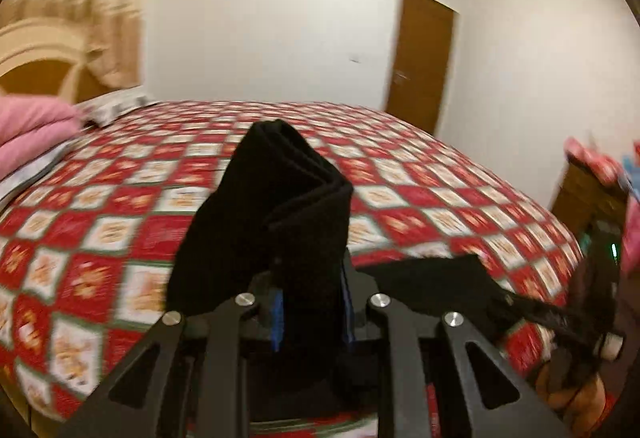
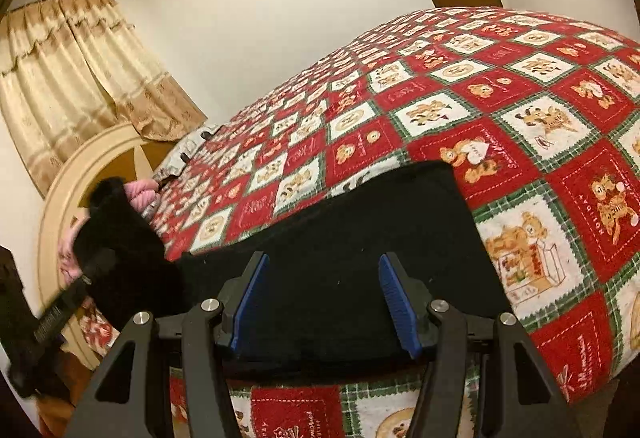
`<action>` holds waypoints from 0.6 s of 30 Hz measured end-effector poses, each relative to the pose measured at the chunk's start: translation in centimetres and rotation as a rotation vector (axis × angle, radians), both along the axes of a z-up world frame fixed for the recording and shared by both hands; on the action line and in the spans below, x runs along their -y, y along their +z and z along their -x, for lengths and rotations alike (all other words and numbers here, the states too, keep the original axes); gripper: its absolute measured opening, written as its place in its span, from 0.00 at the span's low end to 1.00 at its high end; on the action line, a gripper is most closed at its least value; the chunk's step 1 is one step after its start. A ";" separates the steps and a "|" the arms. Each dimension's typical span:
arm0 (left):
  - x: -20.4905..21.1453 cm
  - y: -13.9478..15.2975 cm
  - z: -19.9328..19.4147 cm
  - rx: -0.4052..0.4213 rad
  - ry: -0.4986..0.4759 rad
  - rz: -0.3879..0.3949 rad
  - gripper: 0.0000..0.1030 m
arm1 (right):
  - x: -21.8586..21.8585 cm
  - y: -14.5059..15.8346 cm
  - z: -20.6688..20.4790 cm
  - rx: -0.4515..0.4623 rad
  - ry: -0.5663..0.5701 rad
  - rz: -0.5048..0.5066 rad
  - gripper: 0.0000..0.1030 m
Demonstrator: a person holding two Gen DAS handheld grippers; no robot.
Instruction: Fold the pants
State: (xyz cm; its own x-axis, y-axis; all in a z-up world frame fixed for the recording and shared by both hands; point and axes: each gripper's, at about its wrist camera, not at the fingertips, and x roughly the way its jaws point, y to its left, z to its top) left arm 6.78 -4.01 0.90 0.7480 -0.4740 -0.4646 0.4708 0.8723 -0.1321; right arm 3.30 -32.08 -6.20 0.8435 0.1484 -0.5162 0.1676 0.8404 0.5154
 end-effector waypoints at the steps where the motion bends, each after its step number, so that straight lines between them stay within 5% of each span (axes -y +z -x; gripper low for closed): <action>1: 1.3 -0.4 0.3 -0.006 -0.035 -0.011 0.22 | 0.3 0.0 0.0 0.005 0.006 -0.017 0.57; 9: 7.1 -4.3 2.8 0.023 -0.139 -0.217 0.22 | 2.3 -0.8 -0.8 0.046 0.096 -0.293 0.62; 12: 7.1 -4.5 3.3 0.039 -0.139 -0.237 0.22 | 2.1 -0.9 -1.8 0.054 0.159 -0.365 0.72; 18: 7.8 -4.8 3.6 0.056 -0.137 -0.253 0.22 | 0.3 -1.3 -6.6 -0.019 0.315 -0.434 0.73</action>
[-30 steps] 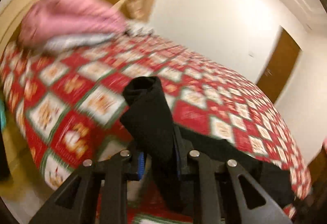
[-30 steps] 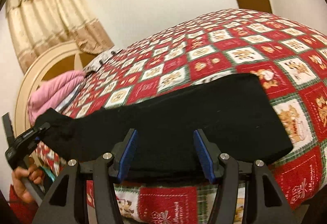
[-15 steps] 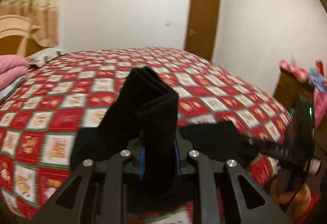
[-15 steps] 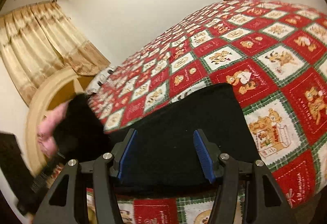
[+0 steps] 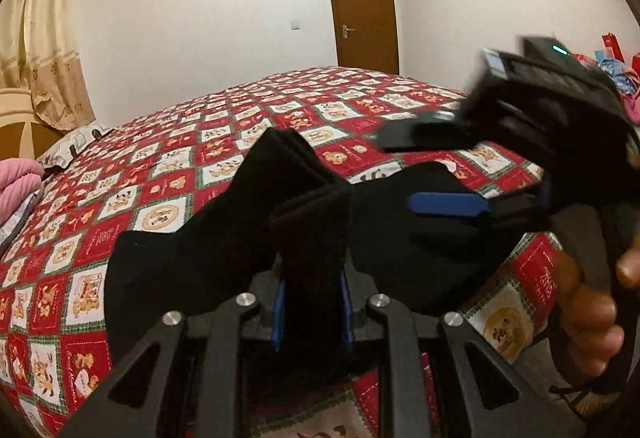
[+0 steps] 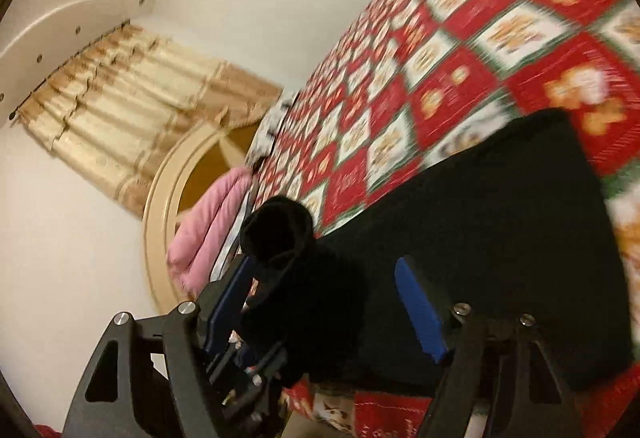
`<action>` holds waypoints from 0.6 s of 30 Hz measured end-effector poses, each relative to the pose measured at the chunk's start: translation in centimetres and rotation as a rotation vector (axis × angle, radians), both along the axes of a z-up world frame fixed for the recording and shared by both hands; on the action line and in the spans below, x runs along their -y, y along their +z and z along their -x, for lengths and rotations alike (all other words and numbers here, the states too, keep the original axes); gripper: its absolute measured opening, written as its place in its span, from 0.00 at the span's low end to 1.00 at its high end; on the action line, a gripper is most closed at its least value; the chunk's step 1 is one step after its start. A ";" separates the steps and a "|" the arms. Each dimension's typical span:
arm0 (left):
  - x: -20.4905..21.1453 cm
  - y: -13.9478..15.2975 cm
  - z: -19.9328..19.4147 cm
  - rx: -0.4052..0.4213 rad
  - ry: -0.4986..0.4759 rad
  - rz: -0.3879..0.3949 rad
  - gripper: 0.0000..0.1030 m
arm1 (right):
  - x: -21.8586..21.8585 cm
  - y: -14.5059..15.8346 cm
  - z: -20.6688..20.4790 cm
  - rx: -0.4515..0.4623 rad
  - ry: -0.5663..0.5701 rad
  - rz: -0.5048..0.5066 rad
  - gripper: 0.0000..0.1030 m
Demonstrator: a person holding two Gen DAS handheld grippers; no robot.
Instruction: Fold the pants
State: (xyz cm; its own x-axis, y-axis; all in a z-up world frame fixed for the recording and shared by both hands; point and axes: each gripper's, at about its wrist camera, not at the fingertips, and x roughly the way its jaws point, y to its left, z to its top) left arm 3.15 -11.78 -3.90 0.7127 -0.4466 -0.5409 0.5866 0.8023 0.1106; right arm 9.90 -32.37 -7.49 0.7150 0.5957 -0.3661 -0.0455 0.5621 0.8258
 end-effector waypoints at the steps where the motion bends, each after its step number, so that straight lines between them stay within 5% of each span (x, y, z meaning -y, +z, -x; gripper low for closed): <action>1: 0.1 -0.1 0.1 0.004 0.000 -0.005 0.22 | -0.4 -0.1 -0.6 -0.002 0.023 -0.009 0.73; 14: 1.2 -1.4 0.9 0.032 -0.028 -0.068 0.22 | -4.4 0.0 -5.1 -0.005 0.184 0.158 0.73; 17: 1.5 -1.7 1.1 0.042 -0.035 -0.089 0.22 | -4.5 -0.3 -5.0 0.012 0.203 0.223 0.28; 18: 1.7 -1.9 1.1 0.028 -0.036 -0.096 0.22 | -4.3 -0.5 -4.9 0.007 0.193 0.236 0.27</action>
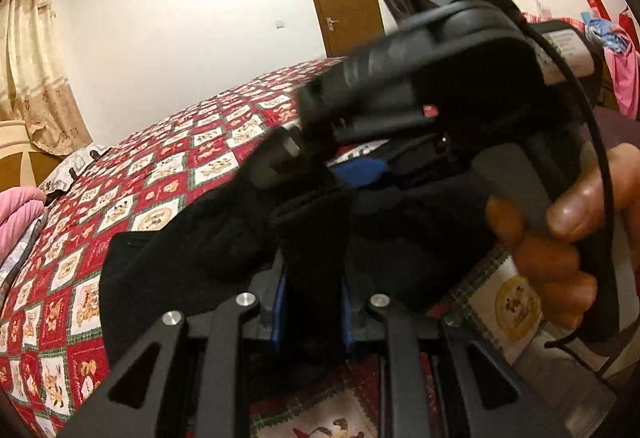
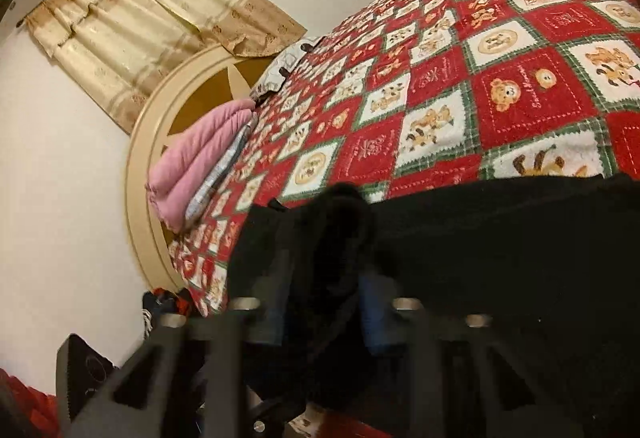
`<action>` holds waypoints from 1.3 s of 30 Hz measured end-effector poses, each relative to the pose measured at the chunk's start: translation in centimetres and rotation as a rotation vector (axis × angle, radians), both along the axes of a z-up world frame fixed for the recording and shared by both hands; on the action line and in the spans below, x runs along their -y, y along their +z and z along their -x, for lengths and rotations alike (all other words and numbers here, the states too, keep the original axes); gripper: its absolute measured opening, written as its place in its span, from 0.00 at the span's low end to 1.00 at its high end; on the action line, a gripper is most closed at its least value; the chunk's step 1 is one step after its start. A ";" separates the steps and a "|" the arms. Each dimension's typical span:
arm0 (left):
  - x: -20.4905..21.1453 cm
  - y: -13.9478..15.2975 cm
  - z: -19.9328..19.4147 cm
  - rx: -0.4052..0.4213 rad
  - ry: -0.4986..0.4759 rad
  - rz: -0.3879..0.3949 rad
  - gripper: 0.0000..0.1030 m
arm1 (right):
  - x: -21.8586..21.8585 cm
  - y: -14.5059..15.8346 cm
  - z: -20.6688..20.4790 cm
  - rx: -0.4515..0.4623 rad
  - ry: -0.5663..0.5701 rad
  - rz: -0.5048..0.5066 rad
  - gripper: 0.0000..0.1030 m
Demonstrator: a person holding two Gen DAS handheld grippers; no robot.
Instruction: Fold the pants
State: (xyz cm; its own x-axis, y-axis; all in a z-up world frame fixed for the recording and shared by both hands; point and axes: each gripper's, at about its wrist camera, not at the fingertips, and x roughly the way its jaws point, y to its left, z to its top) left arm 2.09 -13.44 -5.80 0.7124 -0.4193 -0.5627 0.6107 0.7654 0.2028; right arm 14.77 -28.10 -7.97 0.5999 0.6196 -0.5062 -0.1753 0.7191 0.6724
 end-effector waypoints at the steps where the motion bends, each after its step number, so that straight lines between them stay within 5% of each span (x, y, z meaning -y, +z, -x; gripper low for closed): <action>1: 0.0 -0.1 0.0 -0.004 0.000 0.005 0.22 | 0.0 -0.2 0.1 -0.001 -0.010 0.015 0.26; 15: 3.8 4.1 2.2 0.054 -0.122 0.041 0.22 | 5.3 5.7 3.9 0.122 -0.042 0.103 0.23; 23: 8.1 3.4 3.3 0.025 -0.217 0.013 0.22 | 9.9 4.2 5.6 0.072 -0.138 0.135 0.23; 30: 11.0 1.1 2.6 -0.011 -0.205 -0.057 0.23 | 11.1 1.7 5.1 0.032 -0.148 0.208 0.23; 35: 10.6 0.6 2.9 -0.056 -0.246 -0.049 0.35 | 12.1 0.0 5.3 -0.004 -0.173 0.199 0.25; 39: 8.6 0.9 3.1 -0.106 -0.283 -0.024 0.48 | 12.8 -0.2 6.1 -0.016 -0.199 0.189 0.40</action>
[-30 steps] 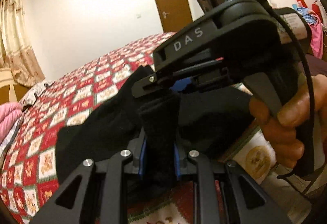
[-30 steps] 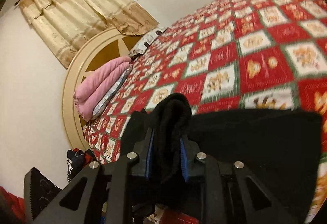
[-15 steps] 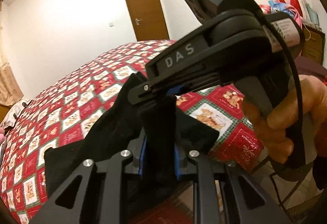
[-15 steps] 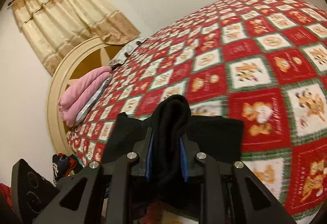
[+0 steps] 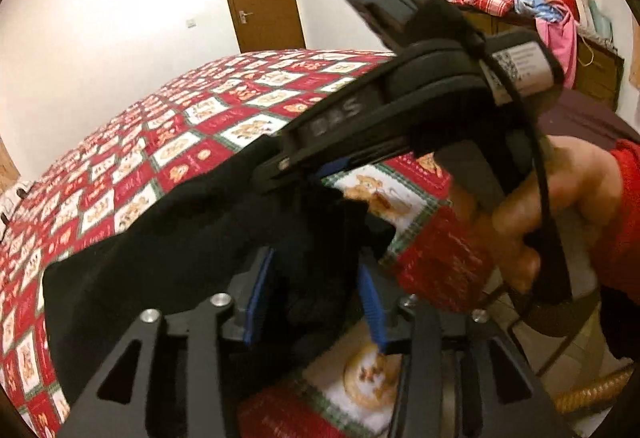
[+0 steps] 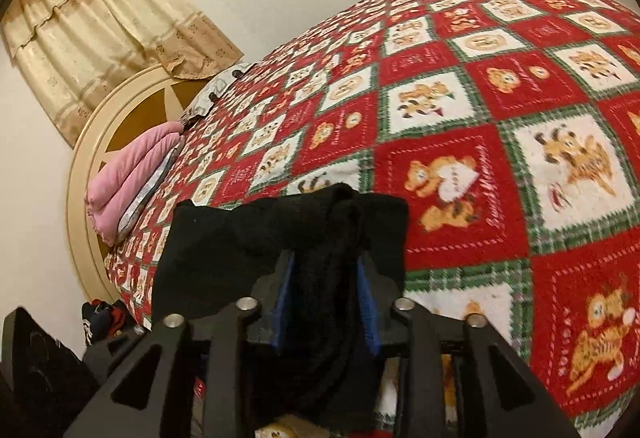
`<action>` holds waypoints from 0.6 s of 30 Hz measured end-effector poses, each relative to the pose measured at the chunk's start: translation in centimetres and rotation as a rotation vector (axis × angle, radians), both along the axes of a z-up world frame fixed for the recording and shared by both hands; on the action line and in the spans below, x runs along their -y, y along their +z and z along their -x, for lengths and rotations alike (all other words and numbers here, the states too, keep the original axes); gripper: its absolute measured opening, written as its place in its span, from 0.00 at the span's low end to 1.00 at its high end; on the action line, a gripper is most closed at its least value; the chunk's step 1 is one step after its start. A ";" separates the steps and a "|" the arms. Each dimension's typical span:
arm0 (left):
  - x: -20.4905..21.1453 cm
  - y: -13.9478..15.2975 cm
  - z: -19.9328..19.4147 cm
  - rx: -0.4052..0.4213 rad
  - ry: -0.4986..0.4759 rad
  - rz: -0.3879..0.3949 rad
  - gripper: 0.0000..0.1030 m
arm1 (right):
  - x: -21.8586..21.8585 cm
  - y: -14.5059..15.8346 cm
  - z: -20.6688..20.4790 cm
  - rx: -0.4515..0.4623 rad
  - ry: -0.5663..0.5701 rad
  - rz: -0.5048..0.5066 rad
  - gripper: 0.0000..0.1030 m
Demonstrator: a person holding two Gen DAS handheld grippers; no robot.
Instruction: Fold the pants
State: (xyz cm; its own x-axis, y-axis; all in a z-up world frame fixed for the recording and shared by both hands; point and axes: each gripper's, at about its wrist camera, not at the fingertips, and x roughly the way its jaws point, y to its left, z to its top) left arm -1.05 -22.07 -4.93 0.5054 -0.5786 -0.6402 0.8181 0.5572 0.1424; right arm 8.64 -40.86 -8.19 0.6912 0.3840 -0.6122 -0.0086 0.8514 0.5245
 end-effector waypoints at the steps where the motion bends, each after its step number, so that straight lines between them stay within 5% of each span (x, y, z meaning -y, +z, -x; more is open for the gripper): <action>1: -0.6 0.1 0.0 -0.005 0.003 0.005 0.53 | 0.2 0.1 0.4 -0.001 -0.013 0.003 0.44; 5: -4.9 1.9 -1.5 -0.013 0.075 0.051 0.61 | 1.8 1.8 3.5 0.083 -0.116 -0.050 0.47; 7: -6.9 2.9 -2.3 -0.016 0.115 0.087 0.62 | 1.3 3.4 5.2 0.147 -0.139 0.034 0.47; 13: -11.0 4.4 -8.7 -0.033 0.350 0.142 0.64 | -7.0 5.5 5.0 0.157 0.078 0.302 0.45; 18: -10.4 1.3 -14.2 -0.125 0.478 0.094 0.64 | -8.5 2.5 4.6 0.068 0.114 0.321 0.45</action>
